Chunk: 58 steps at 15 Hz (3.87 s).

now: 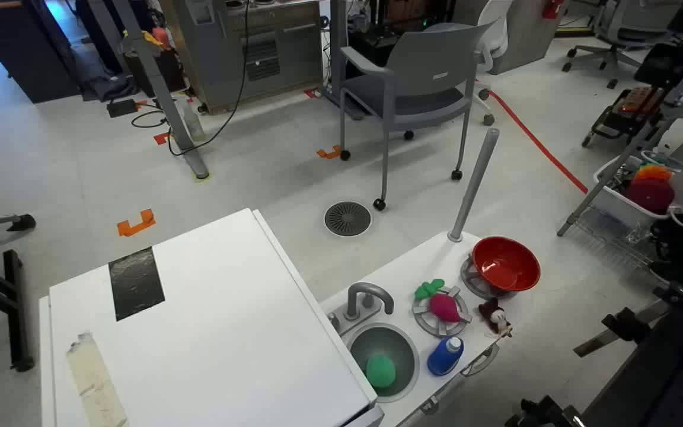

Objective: Move the faucet to the left.

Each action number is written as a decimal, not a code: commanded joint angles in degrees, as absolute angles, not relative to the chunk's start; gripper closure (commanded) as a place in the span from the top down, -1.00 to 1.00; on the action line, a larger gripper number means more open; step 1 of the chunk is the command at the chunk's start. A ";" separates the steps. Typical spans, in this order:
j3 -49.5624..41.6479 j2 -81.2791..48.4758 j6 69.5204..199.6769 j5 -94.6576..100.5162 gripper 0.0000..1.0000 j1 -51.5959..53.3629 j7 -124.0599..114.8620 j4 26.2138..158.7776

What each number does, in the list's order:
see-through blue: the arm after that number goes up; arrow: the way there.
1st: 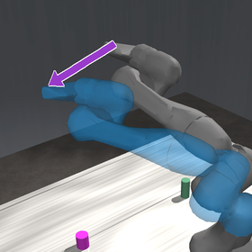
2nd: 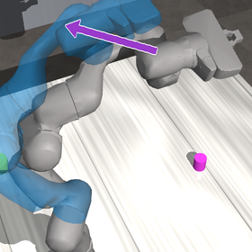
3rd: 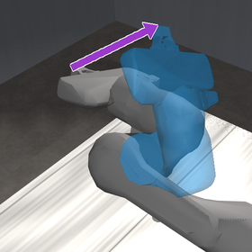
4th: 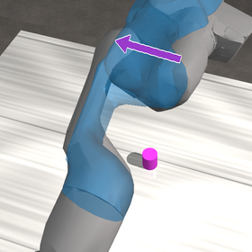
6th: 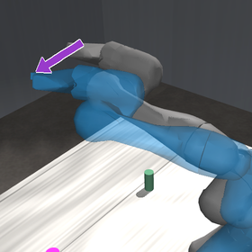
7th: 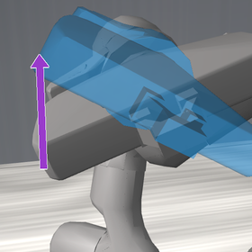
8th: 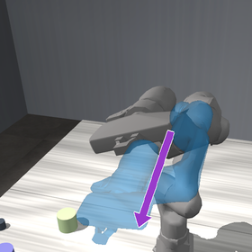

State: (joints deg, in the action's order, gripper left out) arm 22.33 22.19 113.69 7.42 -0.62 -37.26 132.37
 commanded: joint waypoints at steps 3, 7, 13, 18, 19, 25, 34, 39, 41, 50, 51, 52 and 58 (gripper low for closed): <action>20.22 20.68 113.34 8.92 1.00 1.67 -38.25 131.60; 17.90 15.67 119.47 8.62 1.00 1.48 -36.52 131.45; 11.51 -4.64 133.80 4.37 1.00 1.39 -30.27 127.33; 4.85 -23.06 149.59 11.61 1.00 5.51 -33.06 124.03; 3.01 -26.88 153.40 12.54 1.00 7.06 -33.17 123.13; -7.52 -49.91 163.89 12.37 1.00 18.01 -30.78 112.23; -9.83 -73.61 166.44 4.10 1.00 22.08 -27.40 87.78; -10.37 -79.49 168.17 4.15 1.00 24.16 -26.10 80.35; -10.51 -81.17 168.77 4.30 1.00 24.98 -25.36 78.31; -3.05 -76.38 168.04 2.28 1.00 24.01 -21.72 83.26; -2.15 -76.32 167.82 1.84 1.00 23.91 -21.59 83.23; -1.94 -76.58 167.45 1.60 1.00 23.83 -21.72 82.95; -1.58 -75.78 165.52 -0.04 1.00 22.38 -22.84 83.56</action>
State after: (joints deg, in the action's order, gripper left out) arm -3.67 -77.77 167.55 3.37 22.71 -24.19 82.49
